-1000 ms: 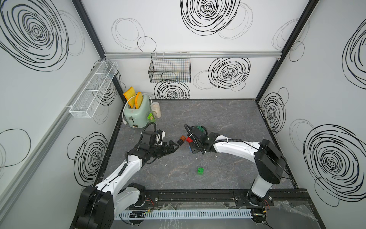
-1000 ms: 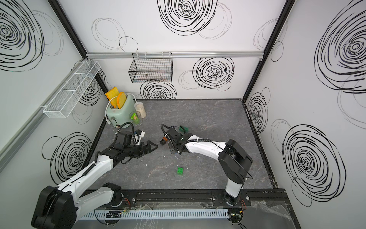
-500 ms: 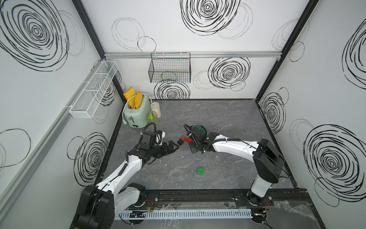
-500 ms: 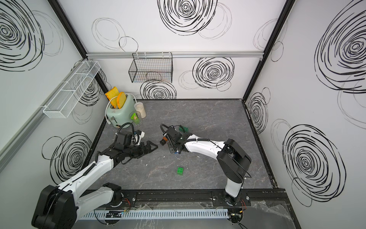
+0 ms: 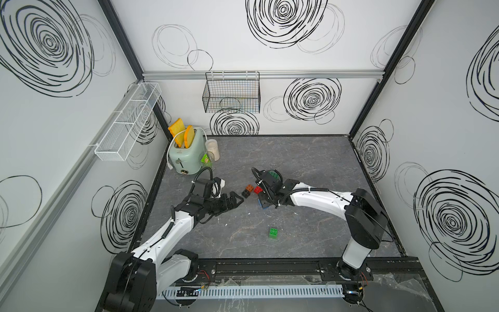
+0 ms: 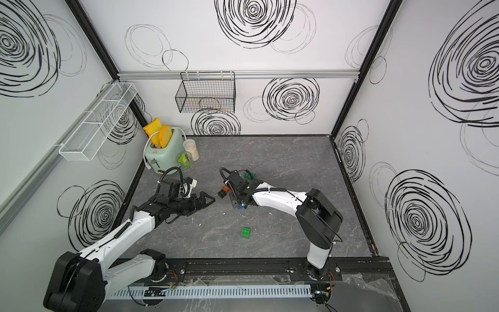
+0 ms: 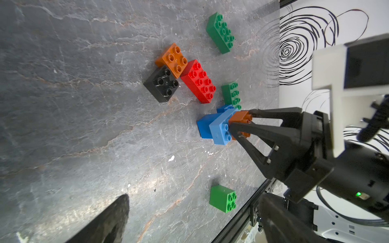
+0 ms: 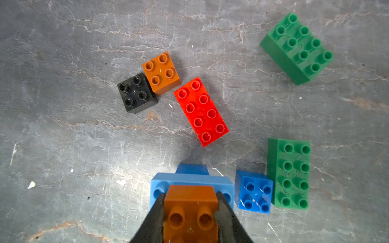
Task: Assemble the letter f with lego
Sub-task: Assemble the lego brick with the lego brick.
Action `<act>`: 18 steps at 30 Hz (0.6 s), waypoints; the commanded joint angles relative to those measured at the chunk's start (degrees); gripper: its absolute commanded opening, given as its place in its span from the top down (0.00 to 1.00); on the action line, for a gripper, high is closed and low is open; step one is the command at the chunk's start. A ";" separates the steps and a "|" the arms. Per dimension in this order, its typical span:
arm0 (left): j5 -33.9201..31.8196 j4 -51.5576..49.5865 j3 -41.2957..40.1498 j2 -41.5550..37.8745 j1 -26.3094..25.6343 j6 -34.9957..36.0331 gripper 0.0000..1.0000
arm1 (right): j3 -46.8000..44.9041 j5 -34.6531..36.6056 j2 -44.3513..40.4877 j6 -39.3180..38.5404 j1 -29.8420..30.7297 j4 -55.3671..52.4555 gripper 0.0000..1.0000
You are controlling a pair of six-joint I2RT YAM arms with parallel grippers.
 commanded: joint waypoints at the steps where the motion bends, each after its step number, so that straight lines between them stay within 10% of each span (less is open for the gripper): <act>1: 0.17 2.07 -0.28 0.30 0.67 -0.20 0.02 | -1.27 -1.56 1.99 0.18 0.04 -0.82 0.63; 18: 0.03 2.32 -0.38 0.71 1.08 -0.38 0.02 | -1.25 1.26 1.25 1.14 2.29 -2.21 0.59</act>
